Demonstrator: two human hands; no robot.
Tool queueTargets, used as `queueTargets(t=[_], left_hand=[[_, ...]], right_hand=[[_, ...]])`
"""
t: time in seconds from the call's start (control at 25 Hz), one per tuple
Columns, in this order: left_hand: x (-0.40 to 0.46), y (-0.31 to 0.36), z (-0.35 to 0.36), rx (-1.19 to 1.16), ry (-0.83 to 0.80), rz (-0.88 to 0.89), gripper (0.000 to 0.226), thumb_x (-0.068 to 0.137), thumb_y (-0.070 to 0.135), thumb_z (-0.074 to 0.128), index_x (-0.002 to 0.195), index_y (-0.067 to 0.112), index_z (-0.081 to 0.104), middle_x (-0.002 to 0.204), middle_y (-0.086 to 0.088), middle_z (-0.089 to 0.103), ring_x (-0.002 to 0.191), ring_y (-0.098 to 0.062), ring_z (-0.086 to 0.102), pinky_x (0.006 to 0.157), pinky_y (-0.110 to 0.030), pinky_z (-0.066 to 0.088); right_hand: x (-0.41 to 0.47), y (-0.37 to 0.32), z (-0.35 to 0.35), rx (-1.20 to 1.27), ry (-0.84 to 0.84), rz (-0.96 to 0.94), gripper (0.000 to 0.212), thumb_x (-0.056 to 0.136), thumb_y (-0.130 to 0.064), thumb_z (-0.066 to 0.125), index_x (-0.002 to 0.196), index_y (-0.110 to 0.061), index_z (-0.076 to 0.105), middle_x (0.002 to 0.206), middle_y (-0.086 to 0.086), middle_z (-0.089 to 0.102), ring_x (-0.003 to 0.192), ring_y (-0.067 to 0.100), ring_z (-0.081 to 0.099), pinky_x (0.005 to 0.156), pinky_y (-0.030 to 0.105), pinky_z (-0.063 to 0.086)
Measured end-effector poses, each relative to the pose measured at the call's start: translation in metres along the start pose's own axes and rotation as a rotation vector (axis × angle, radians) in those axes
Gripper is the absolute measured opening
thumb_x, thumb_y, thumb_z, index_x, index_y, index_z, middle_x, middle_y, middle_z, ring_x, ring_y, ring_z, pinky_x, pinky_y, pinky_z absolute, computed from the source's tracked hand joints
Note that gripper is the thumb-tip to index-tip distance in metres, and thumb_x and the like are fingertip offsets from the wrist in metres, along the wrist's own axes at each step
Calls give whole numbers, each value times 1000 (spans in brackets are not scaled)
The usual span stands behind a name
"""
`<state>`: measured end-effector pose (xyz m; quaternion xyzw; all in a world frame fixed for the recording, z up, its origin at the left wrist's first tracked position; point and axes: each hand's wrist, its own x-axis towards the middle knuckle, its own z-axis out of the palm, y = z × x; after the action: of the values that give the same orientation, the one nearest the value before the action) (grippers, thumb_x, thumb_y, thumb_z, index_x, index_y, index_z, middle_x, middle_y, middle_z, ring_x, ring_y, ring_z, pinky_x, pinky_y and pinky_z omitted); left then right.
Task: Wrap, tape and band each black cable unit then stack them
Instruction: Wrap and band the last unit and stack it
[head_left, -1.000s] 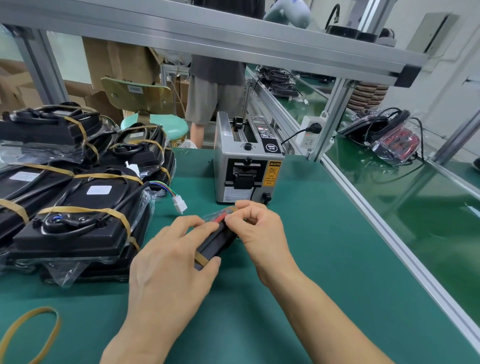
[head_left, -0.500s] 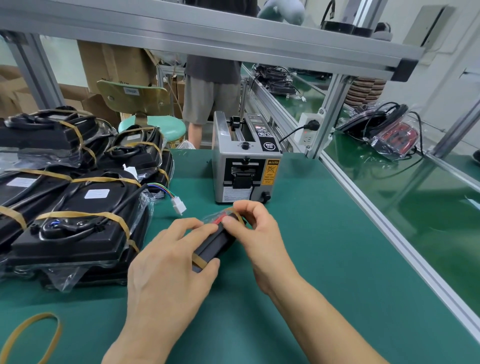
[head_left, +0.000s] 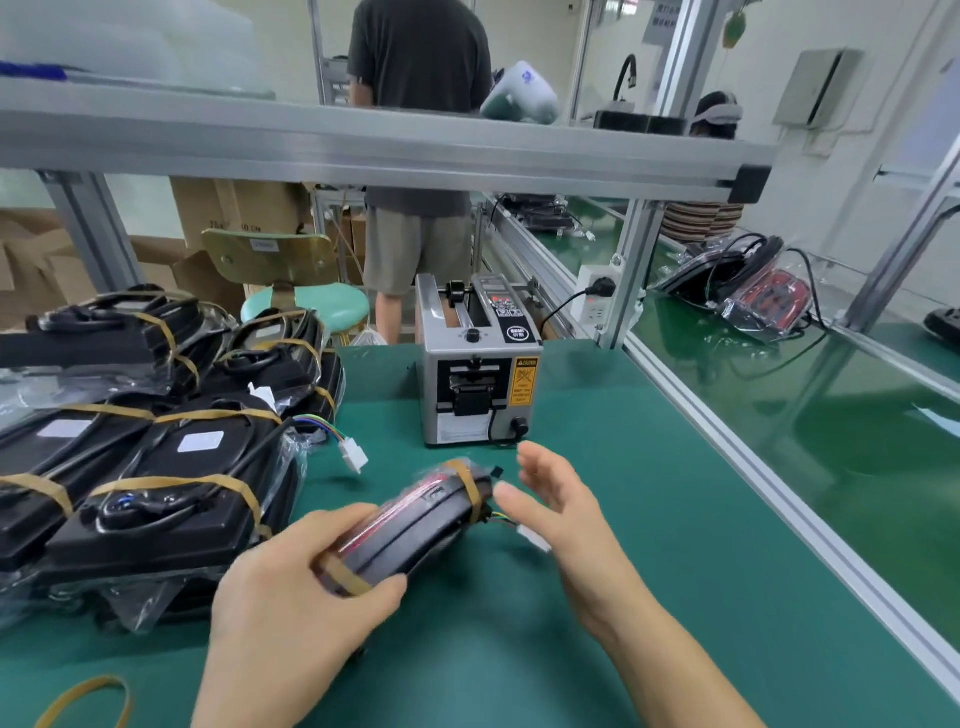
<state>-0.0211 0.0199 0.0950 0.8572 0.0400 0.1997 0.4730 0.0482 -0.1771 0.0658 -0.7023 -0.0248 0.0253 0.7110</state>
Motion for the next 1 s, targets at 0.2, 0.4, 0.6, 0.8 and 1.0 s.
queueTargets(t=[0.2, 0.4, 0.6, 0.8, 1.0], left_hand=[[-17, -16, -10, -684, -43, -132, 71, 24, -16, 79, 75, 33, 79, 76, -5, 75, 64, -6, 68, 63, -13, 54], [-37, -26, 9, -1409, -349, -144, 70, 43, -24, 60, 111, -5, 67, 112, -38, 58, 96, -46, 64, 83, -48, 54], [-54, -15, 7, -1658, -353, -203, 58, 84, -29, 28, 139, -22, 13, 135, -53, 15, 127, -64, 21, 112, -60, 11], [-65, -12, 4, -1321, -288, -350, 86, 33, 16, 92, 113, -1, 66, 118, -39, 55, 97, -52, 62, 82, -55, 51], [-63, 6, -15, -1249, -151, -642, 44, 72, 43, 61, 95, 10, 77, 101, -15, 72, 87, -31, 71, 74, -41, 54]], right_hand=[[-48, -6, -35, -12, 155, -274, 98, 46, -45, 81, 134, -43, 39, 137, -28, 47, 131, -6, 40, 107, 22, 36], [-94, 4, -31, -4, -96, -263, 131, 33, -48, 94, 142, -33, 25, 141, -25, 47, 136, 0, 37, 110, 20, 34], [-109, -7, -18, -231, -309, -359, 77, 71, -42, 80, 131, -9, 46, 147, -7, 43, 123, -4, 51, 99, 11, 39], [-109, -1, -1, 161, -390, -155, 75, 83, -7, 68, 144, -14, 24, 140, -10, 53, 129, 11, 50, 96, 20, 43], [-72, -6, 23, 527, -349, 298, 41, 83, -11, 57, 123, -2, 60, 111, 18, 70, 97, 29, 70, 78, 39, 59]])
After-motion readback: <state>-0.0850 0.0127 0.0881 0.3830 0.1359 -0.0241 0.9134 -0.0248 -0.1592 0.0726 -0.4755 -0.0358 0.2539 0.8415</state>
